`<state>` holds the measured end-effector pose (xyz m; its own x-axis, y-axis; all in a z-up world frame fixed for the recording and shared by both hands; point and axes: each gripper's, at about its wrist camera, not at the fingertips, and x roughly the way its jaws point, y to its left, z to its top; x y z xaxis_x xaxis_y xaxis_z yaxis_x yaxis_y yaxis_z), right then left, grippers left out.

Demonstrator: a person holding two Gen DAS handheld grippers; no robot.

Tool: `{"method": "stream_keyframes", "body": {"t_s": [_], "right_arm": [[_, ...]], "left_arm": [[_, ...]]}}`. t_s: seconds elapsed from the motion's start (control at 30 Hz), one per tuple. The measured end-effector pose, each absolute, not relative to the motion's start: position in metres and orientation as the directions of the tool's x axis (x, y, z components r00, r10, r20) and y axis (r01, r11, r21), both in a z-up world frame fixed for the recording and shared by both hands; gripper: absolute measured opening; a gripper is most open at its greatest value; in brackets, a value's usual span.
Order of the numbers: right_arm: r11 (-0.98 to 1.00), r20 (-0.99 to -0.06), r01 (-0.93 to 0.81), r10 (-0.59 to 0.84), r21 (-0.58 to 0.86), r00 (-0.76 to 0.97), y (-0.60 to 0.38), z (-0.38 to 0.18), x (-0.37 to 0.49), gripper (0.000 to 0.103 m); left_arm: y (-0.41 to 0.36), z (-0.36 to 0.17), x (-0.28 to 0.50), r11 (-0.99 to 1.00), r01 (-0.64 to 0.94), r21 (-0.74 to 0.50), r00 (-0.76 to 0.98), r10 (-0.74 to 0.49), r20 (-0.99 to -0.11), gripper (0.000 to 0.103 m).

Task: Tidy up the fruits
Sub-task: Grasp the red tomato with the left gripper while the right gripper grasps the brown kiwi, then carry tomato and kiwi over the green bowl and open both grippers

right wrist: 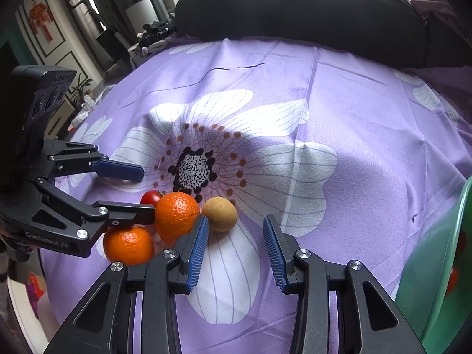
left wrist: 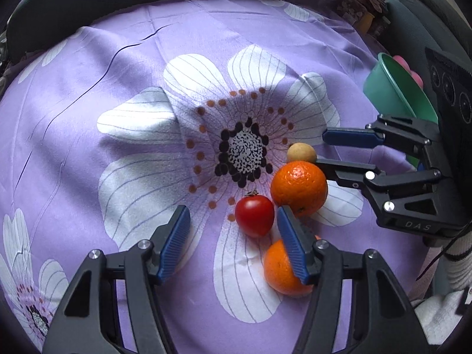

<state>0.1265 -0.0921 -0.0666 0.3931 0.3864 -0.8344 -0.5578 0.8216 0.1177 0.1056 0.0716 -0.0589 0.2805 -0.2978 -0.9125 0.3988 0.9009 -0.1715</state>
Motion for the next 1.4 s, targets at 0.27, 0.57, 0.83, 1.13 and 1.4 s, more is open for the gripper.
{"method": "stream_keyframes", "body": {"t_s": [0.27, 0.57, 0.83, 1.13, 1.4], "right_arm": [[0.788, -0.835, -0.615, 0.329, -0.015, 0.442, -0.075, -0.065, 0.131, 0.042], [0.791, -0.829, -0.612, 0.346, 0.006, 0.439, -0.068, -0.073, 0.135, 0.042], [0.798, -0.833, -0.602, 0.329, -0.006, 0.445, -0.061, -0.078, 0.139, 0.028], [0.831, -0.804, -0.553, 0.366, 0.056, 0.469, -0.077, -0.063, 0.133, 0.028], [0.837, -0.765, -0.54, 0.403, 0.087, 0.502, -0.102, -0.039, 0.097, 0.028]], "left_arm": [[0.059, -0.059, 0.106, 0.897, 0.438, -0.062, 0.336, -0.228, -0.914, 0.053], [0.061, -0.063, 0.111, 0.933, 0.357, -0.037, 0.374, -0.179, -0.91, 0.027], [0.072, -0.064, 0.104, 0.941, 0.327, -0.085, 0.391, -0.217, -0.894, 0.025], [0.074, -0.057, 0.09, 0.949, 0.291, -0.126, 0.425, -0.246, -0.871, 0.024], [0.062, -0.025, 0.066, 0.957, 0.272, -0.096, 0.525, -0.232, -0.819, 0.025]]}}
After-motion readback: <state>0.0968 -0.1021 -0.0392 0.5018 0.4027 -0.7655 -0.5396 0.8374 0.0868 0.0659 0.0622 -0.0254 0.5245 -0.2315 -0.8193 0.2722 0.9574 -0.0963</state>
